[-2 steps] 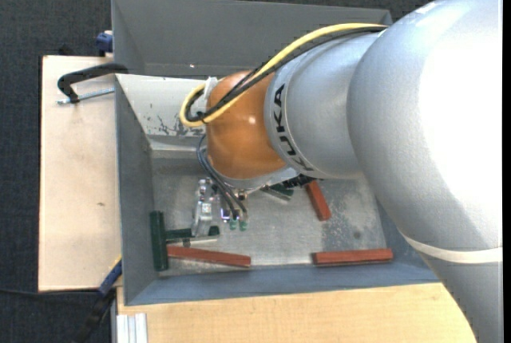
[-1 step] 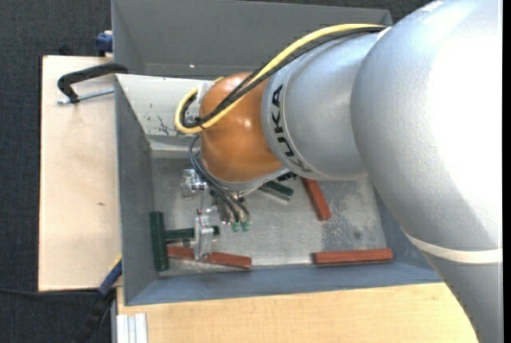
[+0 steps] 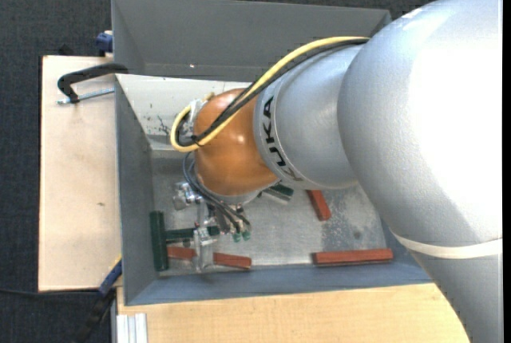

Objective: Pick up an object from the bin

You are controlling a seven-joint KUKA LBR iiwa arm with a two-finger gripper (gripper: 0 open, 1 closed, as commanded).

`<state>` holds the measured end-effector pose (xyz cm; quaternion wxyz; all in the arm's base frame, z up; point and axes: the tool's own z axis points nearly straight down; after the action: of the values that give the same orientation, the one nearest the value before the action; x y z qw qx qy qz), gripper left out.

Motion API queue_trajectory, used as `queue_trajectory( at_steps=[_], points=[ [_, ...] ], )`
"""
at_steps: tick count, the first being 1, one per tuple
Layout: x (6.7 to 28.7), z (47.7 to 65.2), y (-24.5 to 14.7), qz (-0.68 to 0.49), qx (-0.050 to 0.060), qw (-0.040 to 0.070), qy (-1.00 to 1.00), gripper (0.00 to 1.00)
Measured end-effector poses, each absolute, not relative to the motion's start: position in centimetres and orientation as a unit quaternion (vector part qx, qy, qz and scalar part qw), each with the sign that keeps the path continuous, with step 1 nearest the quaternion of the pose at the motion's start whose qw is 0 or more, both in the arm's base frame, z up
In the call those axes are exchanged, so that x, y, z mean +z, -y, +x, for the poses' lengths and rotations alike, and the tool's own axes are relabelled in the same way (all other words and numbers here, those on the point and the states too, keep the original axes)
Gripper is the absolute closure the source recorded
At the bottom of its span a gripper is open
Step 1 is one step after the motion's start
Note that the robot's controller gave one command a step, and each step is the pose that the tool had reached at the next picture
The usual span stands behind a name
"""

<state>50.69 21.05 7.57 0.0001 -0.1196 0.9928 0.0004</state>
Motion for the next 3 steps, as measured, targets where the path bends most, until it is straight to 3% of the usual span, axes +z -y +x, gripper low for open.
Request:
queue_trajectory(
  at_steps=[1, 2, 3],
  points=[
    [7.5, 50.4, -21.2, -0.168, 0.001, 0.001, -0.986, 0.0],
    [11.9, 51.6, -19.4, -0.211, 0.001, 0.002, -0.978, 0.0],
    [7.2, 49.5, -15.4, -0.301, 0.0, 0.001, -0.954, 1.0]
  ],
)
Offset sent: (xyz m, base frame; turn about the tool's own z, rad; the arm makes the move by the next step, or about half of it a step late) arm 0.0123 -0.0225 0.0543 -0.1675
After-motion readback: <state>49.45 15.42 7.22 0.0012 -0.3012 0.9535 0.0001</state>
